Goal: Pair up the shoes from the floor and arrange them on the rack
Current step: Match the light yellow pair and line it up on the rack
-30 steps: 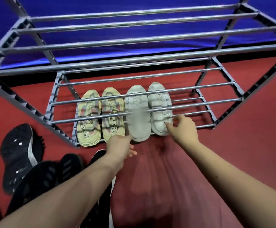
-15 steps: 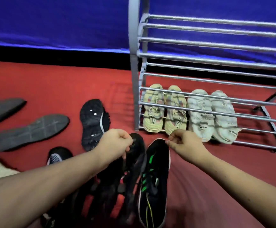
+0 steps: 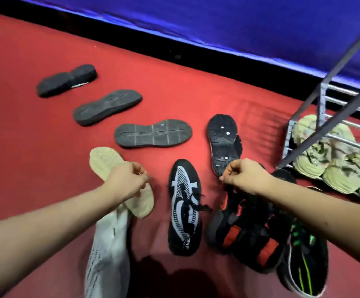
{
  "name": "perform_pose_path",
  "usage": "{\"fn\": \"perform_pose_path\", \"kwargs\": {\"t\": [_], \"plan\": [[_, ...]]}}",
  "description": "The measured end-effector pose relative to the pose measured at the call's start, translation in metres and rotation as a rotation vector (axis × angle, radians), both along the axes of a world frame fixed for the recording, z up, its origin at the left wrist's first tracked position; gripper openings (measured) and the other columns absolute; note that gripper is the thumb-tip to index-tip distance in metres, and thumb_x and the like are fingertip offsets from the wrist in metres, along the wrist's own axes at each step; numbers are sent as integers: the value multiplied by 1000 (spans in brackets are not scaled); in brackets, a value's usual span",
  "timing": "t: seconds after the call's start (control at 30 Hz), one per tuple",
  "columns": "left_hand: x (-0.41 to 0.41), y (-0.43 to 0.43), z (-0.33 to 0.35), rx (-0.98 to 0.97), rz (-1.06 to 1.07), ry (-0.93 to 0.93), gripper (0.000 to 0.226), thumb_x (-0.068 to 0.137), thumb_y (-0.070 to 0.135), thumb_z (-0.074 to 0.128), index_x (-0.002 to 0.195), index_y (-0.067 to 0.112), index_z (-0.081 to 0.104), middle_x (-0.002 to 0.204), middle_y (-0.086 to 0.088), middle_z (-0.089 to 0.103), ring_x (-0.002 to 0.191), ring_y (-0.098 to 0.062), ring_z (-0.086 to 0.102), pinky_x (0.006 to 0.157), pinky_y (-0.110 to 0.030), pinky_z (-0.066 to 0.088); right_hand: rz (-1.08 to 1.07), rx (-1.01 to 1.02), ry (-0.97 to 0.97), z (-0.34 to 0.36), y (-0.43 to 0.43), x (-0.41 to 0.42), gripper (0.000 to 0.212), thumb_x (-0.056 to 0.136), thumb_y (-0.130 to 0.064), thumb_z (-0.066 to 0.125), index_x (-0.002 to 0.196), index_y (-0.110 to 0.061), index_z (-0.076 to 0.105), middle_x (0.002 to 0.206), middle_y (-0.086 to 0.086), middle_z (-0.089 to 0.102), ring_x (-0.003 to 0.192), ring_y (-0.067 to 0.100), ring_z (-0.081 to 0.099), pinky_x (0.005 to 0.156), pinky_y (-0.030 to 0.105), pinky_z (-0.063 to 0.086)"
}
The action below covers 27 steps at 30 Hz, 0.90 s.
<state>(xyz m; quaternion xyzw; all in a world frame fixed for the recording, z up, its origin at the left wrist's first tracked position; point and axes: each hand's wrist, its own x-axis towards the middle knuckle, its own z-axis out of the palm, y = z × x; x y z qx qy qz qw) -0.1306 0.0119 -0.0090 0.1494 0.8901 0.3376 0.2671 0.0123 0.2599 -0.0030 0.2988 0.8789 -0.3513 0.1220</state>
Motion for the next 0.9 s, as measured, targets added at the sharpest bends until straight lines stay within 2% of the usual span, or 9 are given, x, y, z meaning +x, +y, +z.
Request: {"fn": "perform_pose_path", "kwargs": {"t": [0.07, 0.17, 0.3, 0.4, 0.47, 0.57, 0.73, 0.83, 0.9], "plan": [[-12, -27, -11, -3, 66, -19, 17, 85, 9, 59, 68, 9, 62, 58, -6, 61, 41, -17, 54, 41, -18, 42, 15, -14, -52, -4, -17, -15, 16, 81, -21, 69, 69, -13, 63, 65, 11, 68, 49, 16, 59, 50, 20, 47], [-25, -73, -26, -33, 158, -11, 20, 83, 15, 62, 65, 10, 65, 62, -6, 68, 54, -21, 58, 62, -31, 50, 63, -45, -135, -9, -52, -43, 14, 82, -20, 67, 79, -6, 67, 79, 17, 74, 59, 24, 64, 51, 26, 52], [-25, -111, -41, -101, 226, -5, 12, 81, 18, 62, 76, 9, 69, 77, -14, 71, 76, -29, 66, 74, -35, 53, 151, -9, -190, -6, -91, -78, 19, 81, -25, 70, 69, -14, 60, 65, 10, 64, 50, 20, 58, 42, 19, 44], [-25, -128, -51, -72, 270, -42, 17, 81, 21, 63, 73, 6, 67, 71, -14, 70, 72, -31, 68, 71, -37, 56, 223, -9, -224, -4, -120, -105, 21, 84, -24, 67, 66, -15, 59, 62, 8, 60, 42, 16, 55, 42, 20, 42], [-26, -134, -52, -51, 303, -66, 20, 81, 22, 63, 72, 4, 66, 68, -15, 70, 62, -29, 64, 68, -36, 55, 239, -9, -237, -6, -137, -122, 22, 84, -24, 67, 65, -15, 59, 63, 9, 61, 46, 19, 57, 45, 23, 44], [-29, -142, -49, 2, 346, -111, 19, 81, 18, 63, 62, 13, 61, 63, -11, 65, 53, -25, 57, 66, -34, 55, 255, -5, -233, -12, -159, -136, 19, 83, -20, 64, 66, -15, 61, 65, 13, 64, 53, 23, 59, 47, 24, 46], [-23, -154, -56, -22, 335, -159, 20, 82, 15, 61, 62, 16, 57, 65, -13, 63, 52, -25, 55, 48, -25, 40, 352, -35, -419, -41, -184, -107, 13, 82, -8, 52, 86, -6, 64, 78, 17, 68, 65, 29, 65, 50, 30, 51], [-18, -155, -60, -29, 320, -186, 16, 83, 16, 59, 67, 13, 60, 69, -16, 65, 55, -26, 57, 49, -25, 42, 405, -36, -469, -59, -194, -81, 12, 79, -6, 53, 74, -16, 58, 81, 18, 70, 64, 25, 66, 52, 28, 52], [-17, -153, -60, -28, 307, -188, 15, 82, 14, 59, 67, 13, 62, 70, -17, 66, 57, -27, 58, 52, -28, 47, 475, 10, -448, -61, -195, -72, 13, 78, -9, 55, 71, -18, 60, 85, 15, 74, 54, 15, 63, 63, 28, 56]]}}
